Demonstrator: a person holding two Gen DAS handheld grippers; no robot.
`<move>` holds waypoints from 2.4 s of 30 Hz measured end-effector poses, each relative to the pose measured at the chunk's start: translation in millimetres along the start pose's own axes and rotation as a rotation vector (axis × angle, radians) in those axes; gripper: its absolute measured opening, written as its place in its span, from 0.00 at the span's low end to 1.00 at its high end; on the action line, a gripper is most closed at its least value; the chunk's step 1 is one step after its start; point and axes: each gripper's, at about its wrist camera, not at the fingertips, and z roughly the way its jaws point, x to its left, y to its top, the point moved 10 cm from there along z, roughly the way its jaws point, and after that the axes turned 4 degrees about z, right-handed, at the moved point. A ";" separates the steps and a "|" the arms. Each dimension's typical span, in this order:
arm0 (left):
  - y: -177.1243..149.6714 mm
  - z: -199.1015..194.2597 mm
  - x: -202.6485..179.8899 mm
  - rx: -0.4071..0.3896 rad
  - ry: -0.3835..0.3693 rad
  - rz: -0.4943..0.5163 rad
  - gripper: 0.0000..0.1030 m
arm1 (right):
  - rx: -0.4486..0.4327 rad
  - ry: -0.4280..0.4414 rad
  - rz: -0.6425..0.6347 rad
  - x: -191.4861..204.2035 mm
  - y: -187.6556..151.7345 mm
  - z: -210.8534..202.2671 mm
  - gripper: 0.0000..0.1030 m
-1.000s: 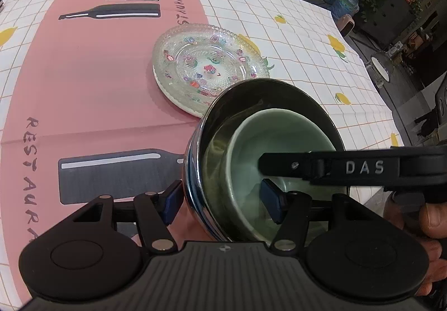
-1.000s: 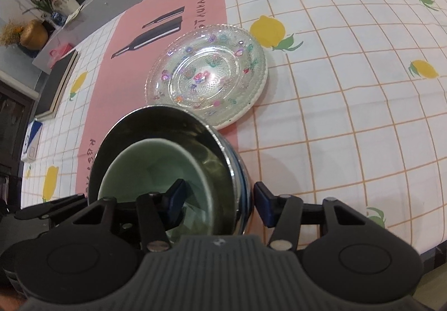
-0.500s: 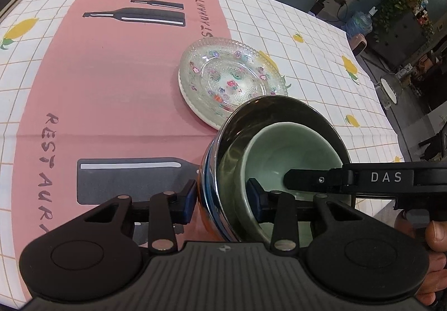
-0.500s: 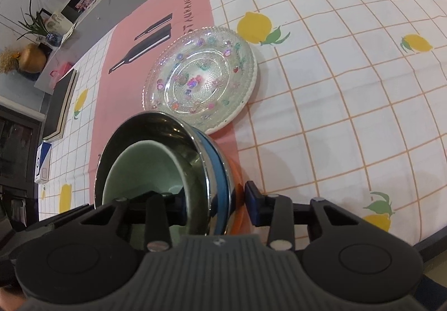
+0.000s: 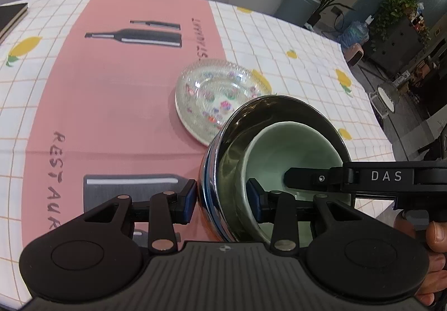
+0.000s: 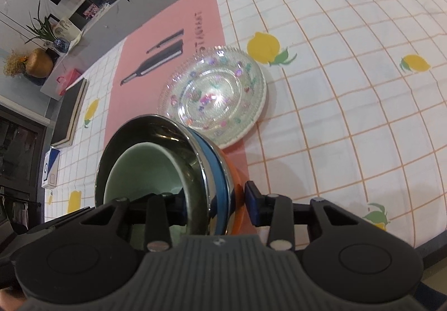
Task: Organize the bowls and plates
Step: 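Lift the nested bowls with both grippers and carry them over the plate stack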
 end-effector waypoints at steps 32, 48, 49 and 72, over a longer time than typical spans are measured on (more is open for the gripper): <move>106.4 35.8 14.1 -0.054 0.023 -0.068 0.42 | -0.043 -0.013 0.039 22.1 114.1 23.9 0.36; 105.9 64.9 25.3 -0.011 0.038 -0.087 0.42 | -0.009 -0.061 0.042 13.1 122.5 54.8 0.37; 106.3 65.0 25.1 -0.013 0.042 -0.084 0.42 | -0.008 -0.060 0.045 12.4 123.4 55.3 0.37; 106.4 51.8 31.4 -0.068 0.024 -0.130 0.65 | -0.148 -0.213 -0.244 16.9 118.1 36.0 0.65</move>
